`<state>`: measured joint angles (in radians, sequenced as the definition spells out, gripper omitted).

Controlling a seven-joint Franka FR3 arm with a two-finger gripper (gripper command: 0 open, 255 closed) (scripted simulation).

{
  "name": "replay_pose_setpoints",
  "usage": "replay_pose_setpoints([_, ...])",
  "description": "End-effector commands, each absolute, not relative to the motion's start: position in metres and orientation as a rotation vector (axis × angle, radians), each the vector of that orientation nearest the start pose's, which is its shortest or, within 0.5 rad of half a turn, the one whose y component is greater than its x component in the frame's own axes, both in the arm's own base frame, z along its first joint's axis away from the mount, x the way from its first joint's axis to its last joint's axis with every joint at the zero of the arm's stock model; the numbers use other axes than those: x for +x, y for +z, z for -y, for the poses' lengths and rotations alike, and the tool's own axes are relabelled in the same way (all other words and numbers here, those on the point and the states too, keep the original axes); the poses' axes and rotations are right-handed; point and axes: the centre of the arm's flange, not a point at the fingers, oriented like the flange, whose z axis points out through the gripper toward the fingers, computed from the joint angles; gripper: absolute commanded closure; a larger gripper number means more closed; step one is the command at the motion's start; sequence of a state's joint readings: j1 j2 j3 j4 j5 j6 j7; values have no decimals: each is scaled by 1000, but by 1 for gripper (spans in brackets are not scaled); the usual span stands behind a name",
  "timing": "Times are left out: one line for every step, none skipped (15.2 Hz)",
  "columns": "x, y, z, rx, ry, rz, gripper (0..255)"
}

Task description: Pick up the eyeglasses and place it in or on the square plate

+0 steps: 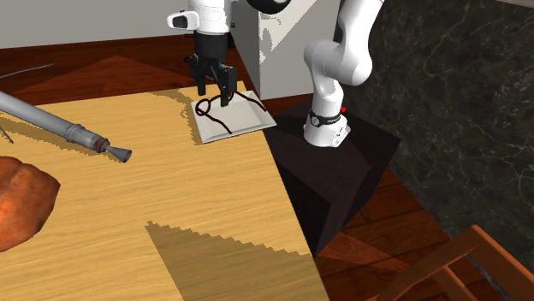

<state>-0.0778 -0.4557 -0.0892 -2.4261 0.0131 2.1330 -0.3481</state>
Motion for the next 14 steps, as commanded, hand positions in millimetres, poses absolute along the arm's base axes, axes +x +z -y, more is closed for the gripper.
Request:
replay_pose_setpoints([419, 488, 72, -3109, -264, 282, 0])
replay_pose_setpoints([419, 488, 72, -3109, -264, 282, 0])
replay_pose_setpoints([417, 501, 73, -3109, -264, 282, 0])
replay_pose_setpoints([415, 514, 73, -3109, -264, 282, 0])
replay_pose_setpoints([413, 527, 73, -3109, -264, 282, 0])
replay_pose_setpoints([411, 537, 74, -3109, -264, 282, 0])
replay_pose_setpoints([411, 537, 74, -3109, -264, 282, 0])
replay_pose_setpoints([411, 537, 73, -3109, -264, 282, 0])
replay_pose_setpoints([411, 537, 74, -3109, -264, 282, 0])
replay_pose_setpoints([411, 537, 74, -3109, -264, 282, 0])
replay_pose_setpoints([411, 537, 74, -3109, -264, 282, 0])
replay_pose_setpoints([411, 537, 74, -3109, -264, 282, 0])
replay_pose_setpoints([411, 537, 74, -3109, -264, 282, 0])
replay_pose_setpoints([411, 537, 74, -3109, -264, 282, 0])
